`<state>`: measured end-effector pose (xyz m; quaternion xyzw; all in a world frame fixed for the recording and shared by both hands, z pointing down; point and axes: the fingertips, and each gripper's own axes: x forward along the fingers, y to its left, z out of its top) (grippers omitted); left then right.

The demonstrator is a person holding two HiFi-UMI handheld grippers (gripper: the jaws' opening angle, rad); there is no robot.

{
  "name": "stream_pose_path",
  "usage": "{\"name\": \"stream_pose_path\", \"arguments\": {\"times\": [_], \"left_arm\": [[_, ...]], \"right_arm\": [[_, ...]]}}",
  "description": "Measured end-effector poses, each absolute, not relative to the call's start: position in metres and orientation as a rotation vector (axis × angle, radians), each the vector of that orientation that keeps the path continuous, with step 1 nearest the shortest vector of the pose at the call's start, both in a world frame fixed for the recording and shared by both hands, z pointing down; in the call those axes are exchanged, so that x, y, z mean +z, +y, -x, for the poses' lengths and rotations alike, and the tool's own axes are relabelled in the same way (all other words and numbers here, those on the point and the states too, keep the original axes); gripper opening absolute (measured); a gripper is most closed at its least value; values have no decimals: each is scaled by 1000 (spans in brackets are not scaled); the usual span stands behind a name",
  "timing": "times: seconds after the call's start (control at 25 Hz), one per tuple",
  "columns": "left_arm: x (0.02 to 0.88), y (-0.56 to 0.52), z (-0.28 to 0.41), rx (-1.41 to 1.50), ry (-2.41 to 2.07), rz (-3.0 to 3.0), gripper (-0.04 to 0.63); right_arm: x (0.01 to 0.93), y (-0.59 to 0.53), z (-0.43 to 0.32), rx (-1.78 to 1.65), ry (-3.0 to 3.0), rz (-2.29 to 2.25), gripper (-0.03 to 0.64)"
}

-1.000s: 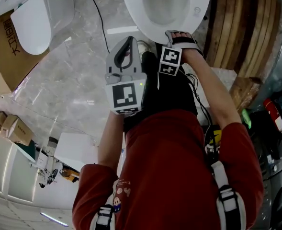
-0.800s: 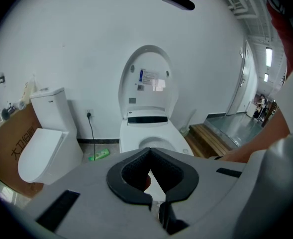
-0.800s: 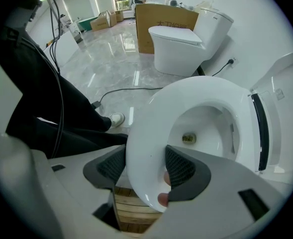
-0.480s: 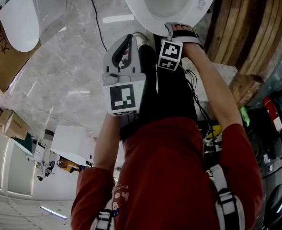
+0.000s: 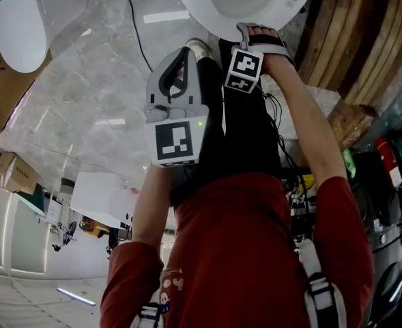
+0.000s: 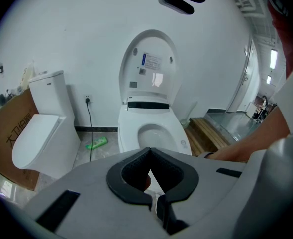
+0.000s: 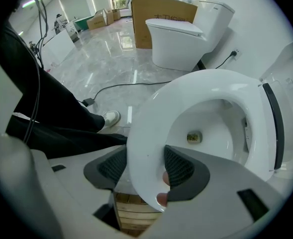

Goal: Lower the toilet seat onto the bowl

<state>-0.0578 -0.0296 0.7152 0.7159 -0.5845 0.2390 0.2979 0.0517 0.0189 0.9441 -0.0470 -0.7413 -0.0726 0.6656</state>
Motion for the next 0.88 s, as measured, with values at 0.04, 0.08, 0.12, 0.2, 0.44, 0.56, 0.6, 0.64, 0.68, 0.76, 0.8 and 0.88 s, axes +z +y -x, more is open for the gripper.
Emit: {"name": "stream_pose_path", "arguments": {"times": [0.04,0.08,0.12,0.2,0.44,0.56,0.6,0.64,0.68,0.76,0.8,0.88], "left_arm": [[717,-30,59,633,-1553,-1900,12],[719,-30,60,632,-1553,-1898,12],[721,-30,60,632,-1552,-1895,12],[723,-29,61,631,-1556,-1887,12],[718,-27,60,628,-1564,-1889,12],[711,-25,57,638,-1551,-1897,12],[707,-26,57,637,-1556,-1903,12],[703,-28,58,633,-1565,-1912,12],[699,-29,59,629,-1573,-1919,12],[690,-30,60,620,-1588,-1923,12],[685,-28,60,614,-1595,-1920,12],[676,-25,61,609,-1602,-1916,12]], "right_arm": [[946,18,-51,-163,-1674,106,233],[947,18,-51,-161,-1676,107,233],[947,18,-51,-161,-1678,107,233],[946,18,-51,-163,-1686,104,233],[945,20,-52,-159,-1681,106,233],[946,19,-54,-157,-1671,104,233],[946,18,-53,-155,-1669,101,233],[945,17,-53,-150,-1669,94,233],[944,16,-52,-139,-1671,82,233],[938,16,-50,-108,-1682,50,233],[933,16,-50,-91,-1689,33,233],[923,17,-50,-72,-1700,11,233]]}}
